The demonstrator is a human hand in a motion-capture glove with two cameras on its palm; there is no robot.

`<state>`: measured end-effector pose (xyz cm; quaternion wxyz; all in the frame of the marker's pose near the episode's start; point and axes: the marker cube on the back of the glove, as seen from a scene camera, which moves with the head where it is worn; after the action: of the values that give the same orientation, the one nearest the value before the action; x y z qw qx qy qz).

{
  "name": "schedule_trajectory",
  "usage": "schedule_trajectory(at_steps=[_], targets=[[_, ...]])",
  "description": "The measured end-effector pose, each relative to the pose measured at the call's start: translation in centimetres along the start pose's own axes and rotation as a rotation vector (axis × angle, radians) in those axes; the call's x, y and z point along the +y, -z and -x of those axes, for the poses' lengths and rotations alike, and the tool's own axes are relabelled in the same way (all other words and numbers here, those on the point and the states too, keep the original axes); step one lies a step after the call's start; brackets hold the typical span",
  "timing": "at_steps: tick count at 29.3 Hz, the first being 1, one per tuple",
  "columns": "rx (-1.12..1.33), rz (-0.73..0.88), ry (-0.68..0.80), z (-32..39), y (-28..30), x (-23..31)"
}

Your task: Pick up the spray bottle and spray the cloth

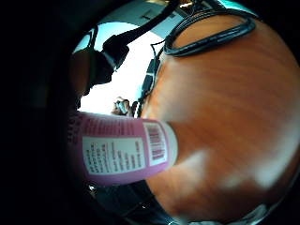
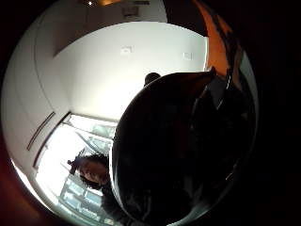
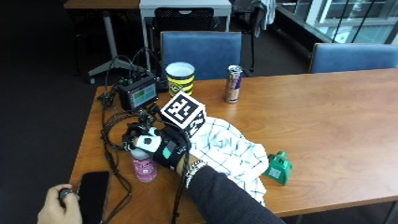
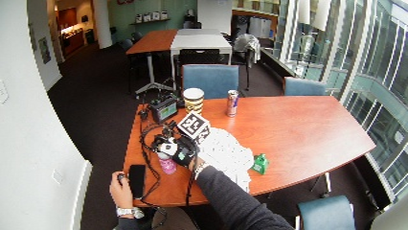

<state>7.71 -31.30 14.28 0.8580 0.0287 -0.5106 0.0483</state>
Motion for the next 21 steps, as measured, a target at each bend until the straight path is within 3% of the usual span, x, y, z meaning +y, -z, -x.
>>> schedule_trajectory(at_steps=[21], targets=[[0.148, 0.012, 0.032, 2.8, 1.2, -0.3]])
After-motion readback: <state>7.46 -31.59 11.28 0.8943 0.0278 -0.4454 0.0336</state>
